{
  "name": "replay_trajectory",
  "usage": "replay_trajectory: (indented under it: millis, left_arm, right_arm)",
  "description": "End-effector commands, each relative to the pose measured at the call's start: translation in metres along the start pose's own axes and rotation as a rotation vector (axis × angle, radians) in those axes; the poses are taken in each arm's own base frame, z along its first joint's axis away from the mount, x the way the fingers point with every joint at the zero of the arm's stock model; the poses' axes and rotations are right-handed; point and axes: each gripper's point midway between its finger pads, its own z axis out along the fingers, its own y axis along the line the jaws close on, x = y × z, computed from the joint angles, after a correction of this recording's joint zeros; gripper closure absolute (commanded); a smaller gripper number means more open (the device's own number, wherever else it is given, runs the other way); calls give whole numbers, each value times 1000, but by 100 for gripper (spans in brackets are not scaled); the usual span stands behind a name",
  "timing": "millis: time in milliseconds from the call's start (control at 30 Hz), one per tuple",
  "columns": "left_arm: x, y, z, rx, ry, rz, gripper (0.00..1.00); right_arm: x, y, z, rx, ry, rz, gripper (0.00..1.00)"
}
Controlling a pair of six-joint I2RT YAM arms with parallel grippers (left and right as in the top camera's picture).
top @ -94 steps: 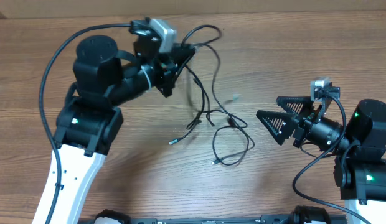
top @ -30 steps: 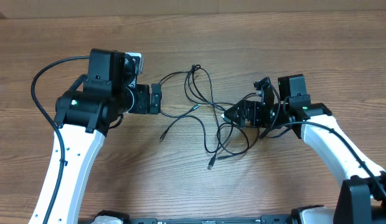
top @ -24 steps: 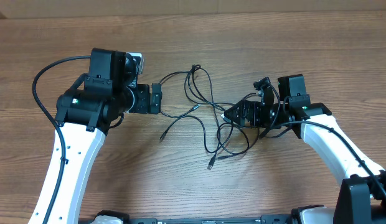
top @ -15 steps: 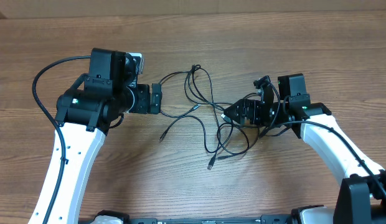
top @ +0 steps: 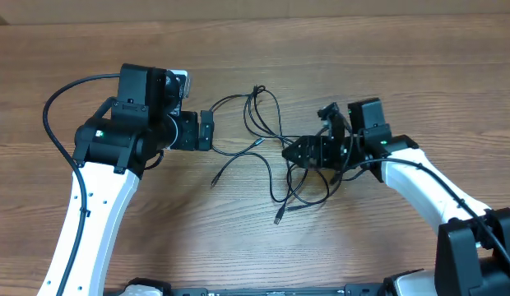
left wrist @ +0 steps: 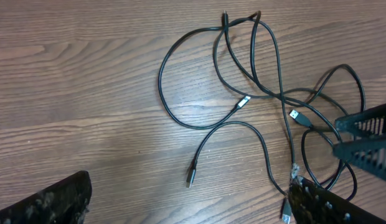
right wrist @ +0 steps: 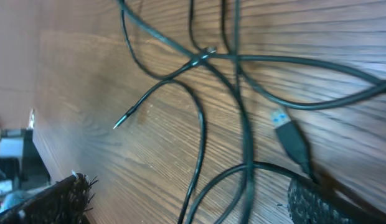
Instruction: Untangle cables
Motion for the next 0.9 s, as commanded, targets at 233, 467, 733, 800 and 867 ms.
replay_trajectory:
  millis: [233, 467, 733, 800, 867]
  left_arm:
    - [-6, 3, -3, -14, -16, -9, 0]
    - [-6, 3, -3, -14, -16, -9, 0]
    - [-6, 3, -3, -14, -16, -9, 0]
    - [-6, 3, -3, -14, -16, -9, 0]
    - [-6, 3, -3, -14, -16, -9, 0]
  right_arm:
    - [1, -5, 8, 65, 2, -15, 0]
    - [15, -5, 22, 42, 65, 1, 5]
    - [15, 10, 26, -35, 71, -20, 37]
    - [15, 9, 26, -35, 73, -18, 48]
    - [17, 10, 26, -38, 79, -17, 58]
